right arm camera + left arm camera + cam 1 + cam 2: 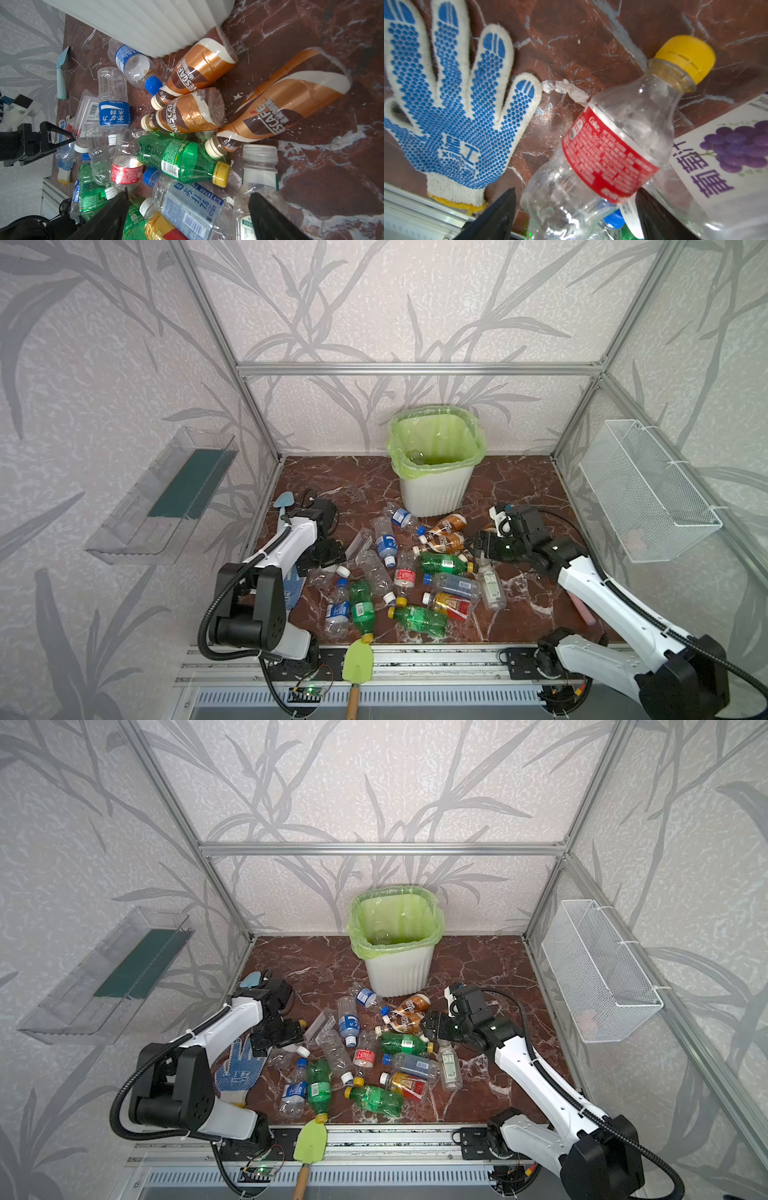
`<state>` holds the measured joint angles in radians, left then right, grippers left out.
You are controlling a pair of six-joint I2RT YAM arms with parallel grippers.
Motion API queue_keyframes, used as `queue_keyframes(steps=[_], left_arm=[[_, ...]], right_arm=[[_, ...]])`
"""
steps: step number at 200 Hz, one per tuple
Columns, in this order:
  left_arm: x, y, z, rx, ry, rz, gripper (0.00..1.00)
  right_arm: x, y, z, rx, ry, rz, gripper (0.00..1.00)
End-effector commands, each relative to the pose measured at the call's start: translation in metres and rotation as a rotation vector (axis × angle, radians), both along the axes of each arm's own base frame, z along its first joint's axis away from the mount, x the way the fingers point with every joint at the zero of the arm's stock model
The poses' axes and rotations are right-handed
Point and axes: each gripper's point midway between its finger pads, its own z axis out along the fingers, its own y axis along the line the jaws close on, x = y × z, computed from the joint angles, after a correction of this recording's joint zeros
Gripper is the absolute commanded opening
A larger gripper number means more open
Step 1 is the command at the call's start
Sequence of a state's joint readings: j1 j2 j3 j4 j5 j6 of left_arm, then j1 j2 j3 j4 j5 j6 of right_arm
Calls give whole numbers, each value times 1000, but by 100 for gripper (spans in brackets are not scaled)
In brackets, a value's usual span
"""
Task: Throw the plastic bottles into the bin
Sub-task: 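Grasp the red-label bottle with the left gripper while the right gripper returns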
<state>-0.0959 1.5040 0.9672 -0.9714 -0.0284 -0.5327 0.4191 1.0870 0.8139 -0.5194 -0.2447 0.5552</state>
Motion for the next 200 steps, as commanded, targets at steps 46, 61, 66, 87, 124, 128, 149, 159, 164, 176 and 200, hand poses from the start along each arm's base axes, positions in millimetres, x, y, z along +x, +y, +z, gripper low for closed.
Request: queue_keyframes(steps=[46, 61, 66, 87, 124, 128, 149, 159, 164, 176, 200], left_arm=[[2, 2, -8, 1, 53, 7, 82], [1, 2, -12, 1, 69, 6, 81], [1, 2, -13, 1, 72, 5, 80], [2, 2, -14, -4, 78, 7, 76], [5, -1, -9, -24, 51, 13, 68], [6, -1, -7, -25, 44, 11, 67], [10, -2, 3, -31, -1, 12, 63], [12, -2, 10, -31, -25, 12, 60], [13, -2, 14, -30, -38, 13, 59], [16, -1, 22, -27, -71, 15, 57], [23, -4, 43, -44, -158, 13, 49]], right_arm=[[-3, 1, -3, 9, 7, 3, 91], [-3, 1, -3, 7, 5, 1, 91], [-3, 1, -4, 6, 4, 1, 91], [-3, 1, -4, 4, 5, 0, 91], [-2, 0, -4, 0, 4, -4, 91], [-2, 0, -4, 0, 4, -5, 91], [-1, 0, -4, 0, 4, -6, 90], [-1, 0, -3, 0, 4, -8, 90], [0, 0, -3, 1, 3, -8, 90], [1, 0, -2, 2, -3, -12, 90], [4, 2, 1, 13, -12, -14, 90]])
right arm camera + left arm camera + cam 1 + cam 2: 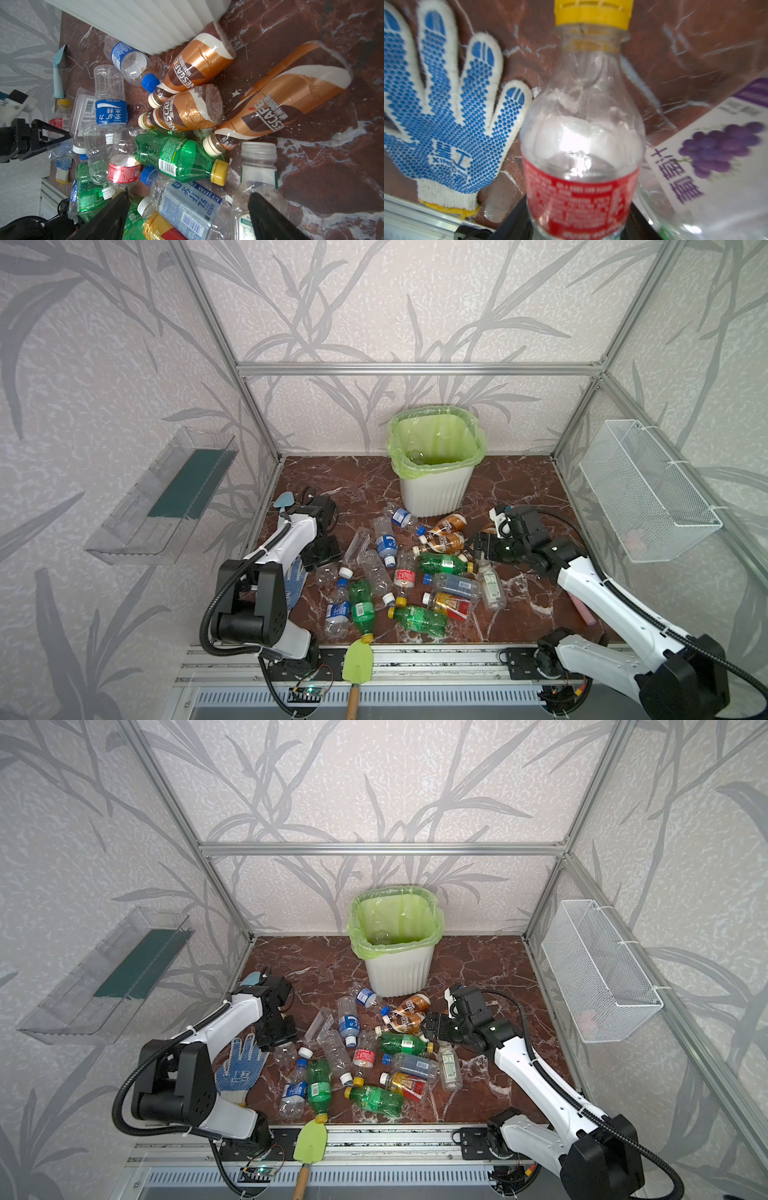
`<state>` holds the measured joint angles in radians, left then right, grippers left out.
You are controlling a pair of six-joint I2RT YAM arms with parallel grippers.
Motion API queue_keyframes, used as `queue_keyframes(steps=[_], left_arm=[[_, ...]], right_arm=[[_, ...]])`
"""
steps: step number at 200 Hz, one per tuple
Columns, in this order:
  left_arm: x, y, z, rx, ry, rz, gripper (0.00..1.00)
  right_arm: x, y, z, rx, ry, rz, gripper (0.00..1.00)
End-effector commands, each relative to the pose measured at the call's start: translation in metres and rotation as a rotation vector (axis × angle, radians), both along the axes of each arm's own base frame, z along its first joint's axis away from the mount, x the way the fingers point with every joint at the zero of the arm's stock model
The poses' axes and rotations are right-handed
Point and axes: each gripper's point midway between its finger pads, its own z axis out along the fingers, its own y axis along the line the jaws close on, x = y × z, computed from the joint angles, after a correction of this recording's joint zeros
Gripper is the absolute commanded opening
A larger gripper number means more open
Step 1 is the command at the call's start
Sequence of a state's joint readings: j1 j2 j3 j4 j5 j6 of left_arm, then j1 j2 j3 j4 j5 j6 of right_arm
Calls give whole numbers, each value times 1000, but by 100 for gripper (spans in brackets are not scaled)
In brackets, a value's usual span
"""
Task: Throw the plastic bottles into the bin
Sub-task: 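Grasp the red-label bottle with the left gripper while the right gripper returns, then carry the red-label bottle to the bin with the left gripper and drop it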
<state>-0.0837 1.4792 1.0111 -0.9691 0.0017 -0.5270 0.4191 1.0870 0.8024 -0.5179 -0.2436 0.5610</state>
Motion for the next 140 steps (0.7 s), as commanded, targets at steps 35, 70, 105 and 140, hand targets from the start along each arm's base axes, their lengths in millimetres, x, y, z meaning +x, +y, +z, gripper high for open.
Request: queue_keyframes(steps=[35, 70, 105, 140], left_arm=[[23, -20, 56, -128, -250, 6, 47], [38, -43, 87, -222, -408, -29, 47], [56, -90, 128, -360, -616, -120, 47], [85, -137, 201, -439, -866, -216, 47]], right_arm=[[9, 4, 6, 28, -29, -20, 90], [9, 1, 7, 28, -43, -32, 90], [4, -5, 5, 30, -51, -55, 90], [-3, -13, 1, 31, -57, -82, 90]])
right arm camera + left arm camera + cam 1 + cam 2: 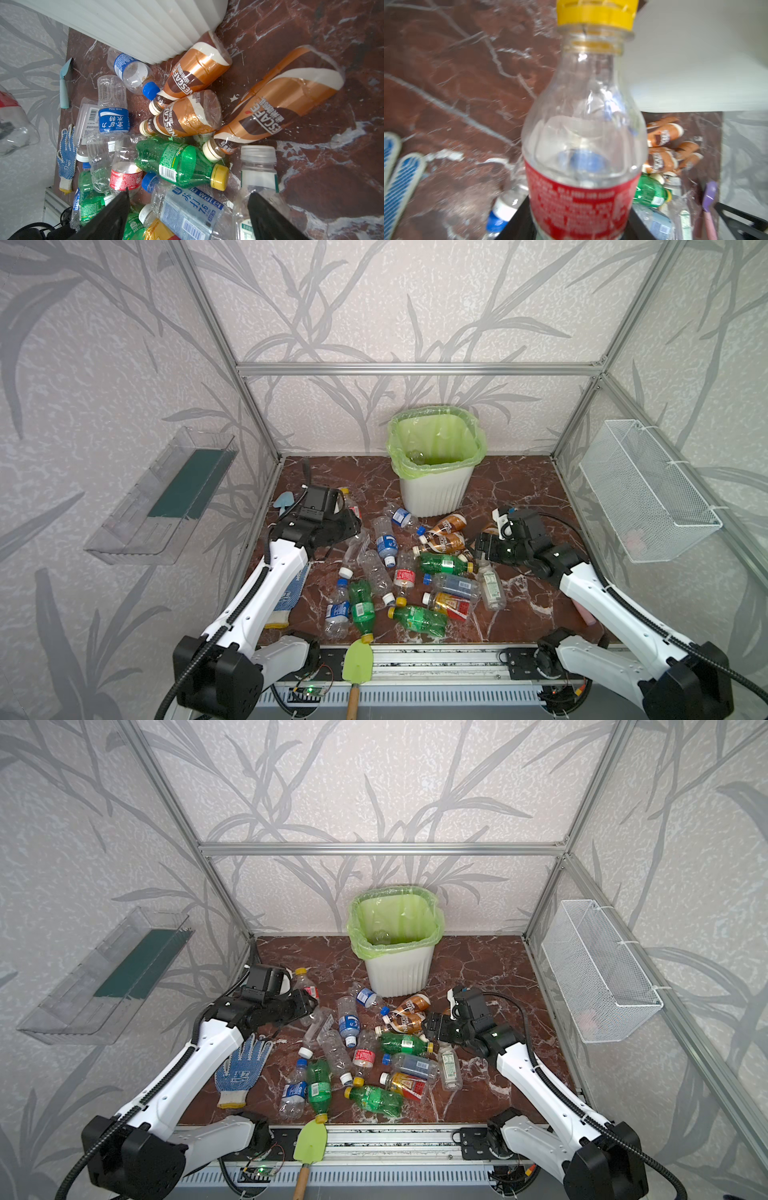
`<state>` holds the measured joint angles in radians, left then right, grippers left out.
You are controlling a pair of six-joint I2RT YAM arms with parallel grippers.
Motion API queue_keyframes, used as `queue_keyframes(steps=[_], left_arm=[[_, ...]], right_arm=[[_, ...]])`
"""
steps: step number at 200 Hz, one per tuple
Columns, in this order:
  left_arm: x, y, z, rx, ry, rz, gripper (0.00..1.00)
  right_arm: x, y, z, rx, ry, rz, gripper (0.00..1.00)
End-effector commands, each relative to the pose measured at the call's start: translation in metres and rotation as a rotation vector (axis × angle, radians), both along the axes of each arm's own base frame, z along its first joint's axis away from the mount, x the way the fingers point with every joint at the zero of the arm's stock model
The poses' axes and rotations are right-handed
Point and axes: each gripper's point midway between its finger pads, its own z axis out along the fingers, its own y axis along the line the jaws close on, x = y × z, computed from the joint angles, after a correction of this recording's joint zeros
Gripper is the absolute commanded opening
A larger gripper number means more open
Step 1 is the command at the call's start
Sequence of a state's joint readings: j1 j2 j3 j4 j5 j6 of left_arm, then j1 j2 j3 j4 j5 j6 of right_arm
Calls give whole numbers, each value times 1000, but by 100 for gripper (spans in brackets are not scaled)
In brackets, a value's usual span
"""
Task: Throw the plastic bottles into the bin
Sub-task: 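Carry the red-label bottle to the bin with the left gripper and drop it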
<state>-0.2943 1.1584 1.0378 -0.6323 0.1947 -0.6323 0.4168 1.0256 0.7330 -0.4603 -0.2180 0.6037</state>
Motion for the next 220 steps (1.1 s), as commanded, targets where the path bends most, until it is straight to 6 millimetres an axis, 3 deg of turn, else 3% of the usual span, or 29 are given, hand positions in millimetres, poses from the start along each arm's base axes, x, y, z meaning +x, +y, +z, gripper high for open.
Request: queue_keyframes(steps=[1, 14, 50, 52, 57, 68, 76, 90, 104, 122, 152, 154, 172, 189, 220], left_arm=[[32, -32, 73, -106, -245, -30, 47], [51, -48, 113, -126, -350, -52, 47], [123, -108, 261, -211, -645, -126, 50], [131, -113, 258, -207, -629, -135, 52], [135, -121, 276, -216, -640, -164, 56], [148, -136, 293, -196, -632, -197, 62], [154, -142, 294, -185, -618, -202, 67], [151, -145, 314, -216, -658, -214, 73], [141, -143, 328, -226, -699, -216, 87], [122, -141, 340, -200, -722, -243, 87], [104, -142, 338, -173, -721, -272, 87], [98, -139, 345, -181, -740, -269, 87], [91, -125, 332, -180, -769, -216, 87], [81, -109, 310, -134, -740, -179, 87], [64, -80, 242, -42, -628, -105, 87]], right_arm=[[-1, -6, 4, 8, -24, -32, 90], [-3, -8, 5, 10, -28, -35, 90], [-2, -12, 20, 22, -43, -49, 90], [-3, -12, 22, 23, -44, -49, 90], [-3, -13, 25, 23, -49, -50, 90], [-4, -15, 31, 17, -55, -51, 90], [-5, -19, 33, 9, -61, -59, 92], [-4, -24, 34, 12, -61, -76, 93], [-2, -25, 33, 28, -54, -90, 95], [1, -24, 31, 35, -56, -92, 95], [3, -23, 28, 30, -42, -82, 95], [4, -23, 28, 30, -42, -83, 95], [4, -21, 25, 33, -34, -78, 95], [3, -20, 19, 34, -16, -74, 95], [-2, -20, 3, 20, 40, -71, 94]])
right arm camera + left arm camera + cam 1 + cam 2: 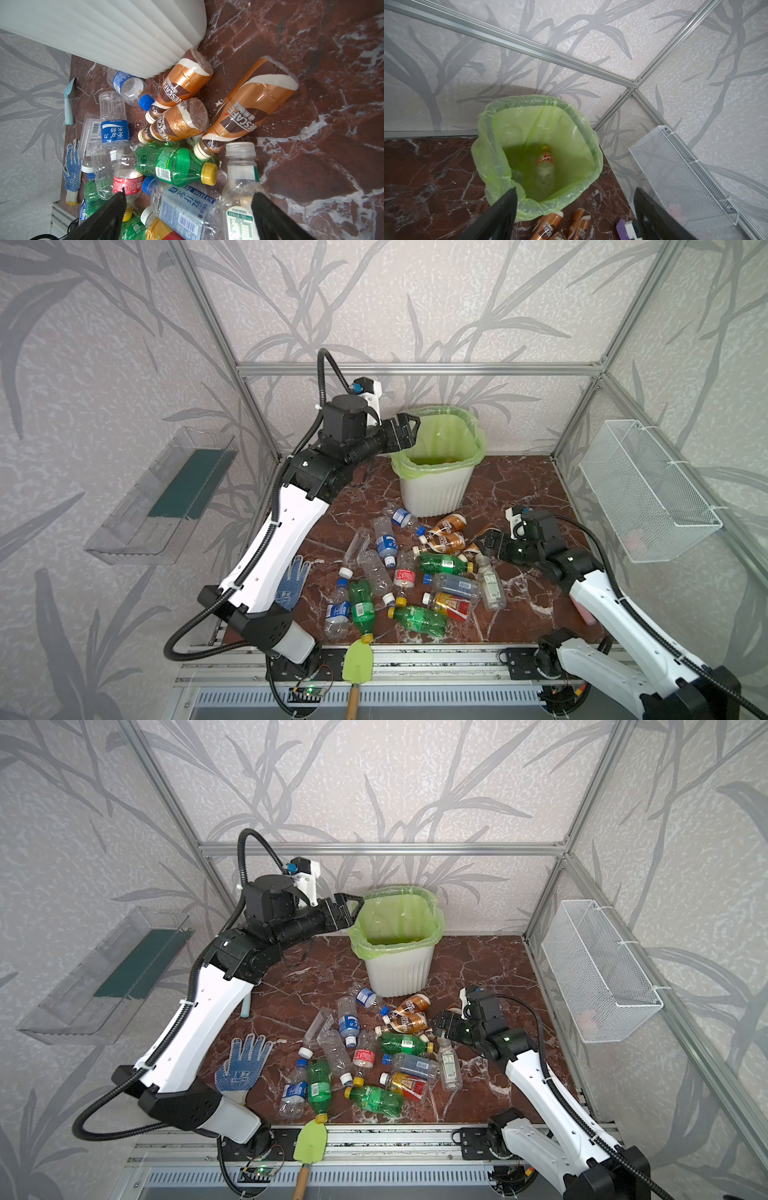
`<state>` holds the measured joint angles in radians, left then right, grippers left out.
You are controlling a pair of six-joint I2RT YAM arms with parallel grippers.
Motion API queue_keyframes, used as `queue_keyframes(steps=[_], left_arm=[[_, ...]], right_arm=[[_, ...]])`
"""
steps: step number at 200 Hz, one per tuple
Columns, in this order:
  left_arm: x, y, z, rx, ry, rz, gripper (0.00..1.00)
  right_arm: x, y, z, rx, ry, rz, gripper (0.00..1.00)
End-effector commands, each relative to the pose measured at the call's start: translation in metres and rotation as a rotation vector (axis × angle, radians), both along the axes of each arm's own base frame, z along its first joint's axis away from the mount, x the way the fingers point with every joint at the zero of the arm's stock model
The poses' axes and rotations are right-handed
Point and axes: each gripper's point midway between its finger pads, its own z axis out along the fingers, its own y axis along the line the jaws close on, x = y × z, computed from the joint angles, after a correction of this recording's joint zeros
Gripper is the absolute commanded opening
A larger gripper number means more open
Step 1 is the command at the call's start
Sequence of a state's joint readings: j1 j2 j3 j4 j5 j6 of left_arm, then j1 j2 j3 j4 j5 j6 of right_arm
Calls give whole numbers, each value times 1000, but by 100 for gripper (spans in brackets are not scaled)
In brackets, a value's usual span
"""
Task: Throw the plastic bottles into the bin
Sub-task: 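Carry the red-label bottle to the bin with the left gripper and drop it, then grasp the green-label bottle with the right gripper while the left gripper returns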
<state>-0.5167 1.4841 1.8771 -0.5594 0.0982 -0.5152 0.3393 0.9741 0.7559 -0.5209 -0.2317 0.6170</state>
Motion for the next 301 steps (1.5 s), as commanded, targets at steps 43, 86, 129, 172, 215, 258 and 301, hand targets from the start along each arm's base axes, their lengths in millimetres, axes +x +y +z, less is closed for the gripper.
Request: queue_keyframes(steps=[43, 86, 129, 172, 215, 258, 301], left_arm=[[-36, 72, -123, 115, 157, 213, 86], [-62, 116, -200, 119, 287, 315, 87], [-70, 134, -238, 119, 376, 337, 87], [-71, 141, -250, 128, 412, 353, 87], [-67, 140, -257, 151, 432, 349, 87], [-65, 137, -257, 140, 438, 337, 87], [-65, 136, -259, 143, 447, 331, 87]], right_arm=[[-7, -3, -35, -9, 129, -44, 91], [-7, -9, -56, -41, 206, -97, 90], [-7, -20, -68, -102, 251, -141, 89], [-35, -30, -73, -218, 385, -73, 89], [-69, -30, -73, -335, 465, 13, 92], [-80, -26, -86, -363, 514, 52, 92], [-78, -21, -97, -378, 536, 90, 90]])
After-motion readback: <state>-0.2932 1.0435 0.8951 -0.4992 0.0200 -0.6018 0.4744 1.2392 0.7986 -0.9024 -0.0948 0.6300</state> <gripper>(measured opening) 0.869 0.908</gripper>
